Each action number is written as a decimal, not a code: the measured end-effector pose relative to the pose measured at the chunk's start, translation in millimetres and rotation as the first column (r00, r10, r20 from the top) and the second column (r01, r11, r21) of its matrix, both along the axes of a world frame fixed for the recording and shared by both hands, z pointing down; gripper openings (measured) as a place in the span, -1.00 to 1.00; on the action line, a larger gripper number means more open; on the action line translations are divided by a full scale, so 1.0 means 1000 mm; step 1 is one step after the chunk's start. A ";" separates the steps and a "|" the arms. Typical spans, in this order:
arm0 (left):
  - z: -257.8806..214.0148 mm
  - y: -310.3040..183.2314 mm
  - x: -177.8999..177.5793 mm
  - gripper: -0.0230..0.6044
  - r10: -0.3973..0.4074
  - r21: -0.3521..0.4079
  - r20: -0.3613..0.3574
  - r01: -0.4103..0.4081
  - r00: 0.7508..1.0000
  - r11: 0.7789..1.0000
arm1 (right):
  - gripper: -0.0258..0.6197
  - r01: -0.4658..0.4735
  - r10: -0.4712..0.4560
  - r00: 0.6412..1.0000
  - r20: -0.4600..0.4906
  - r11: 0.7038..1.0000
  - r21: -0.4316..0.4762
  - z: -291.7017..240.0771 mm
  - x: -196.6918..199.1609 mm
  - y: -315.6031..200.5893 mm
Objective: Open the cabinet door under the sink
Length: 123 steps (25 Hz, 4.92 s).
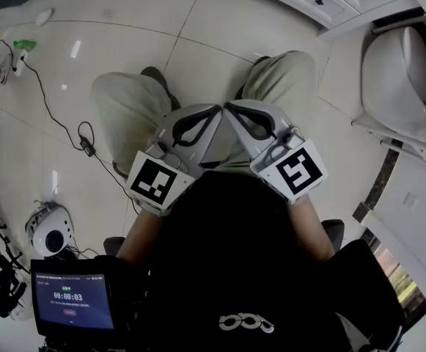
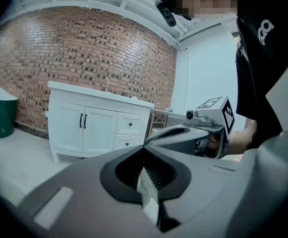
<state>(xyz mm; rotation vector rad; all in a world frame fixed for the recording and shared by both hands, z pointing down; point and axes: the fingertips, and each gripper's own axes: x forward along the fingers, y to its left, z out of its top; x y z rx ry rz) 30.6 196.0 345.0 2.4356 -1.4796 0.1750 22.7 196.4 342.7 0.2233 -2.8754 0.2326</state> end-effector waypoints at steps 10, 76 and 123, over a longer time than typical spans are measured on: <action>-0.029 -0.056 0.032 -0.88 0.027 0.046 0.014 -0.027 1.000 0.999 | -0.95 0.009 -0.011 0.999 0.049 1.000 0.030 -0.026 0.034 -0.051; 0.012 -0.294 -0.188 -0.88 -0.096 0.013 -0.045 0.097 0.994 0.995 | -0.77 -0.293 0.329 0.916 -0.231 0.940 0.175 0.085 -0.180 -0.458; 0.011 -0.293 -0.183 -0.88 -0.072 0.045 -0.030 0.073 0.997 0.996 | -0.79 -0.492 0.524 0.798 -0.300 0.852 0.179 0.150 -0.226 -0.526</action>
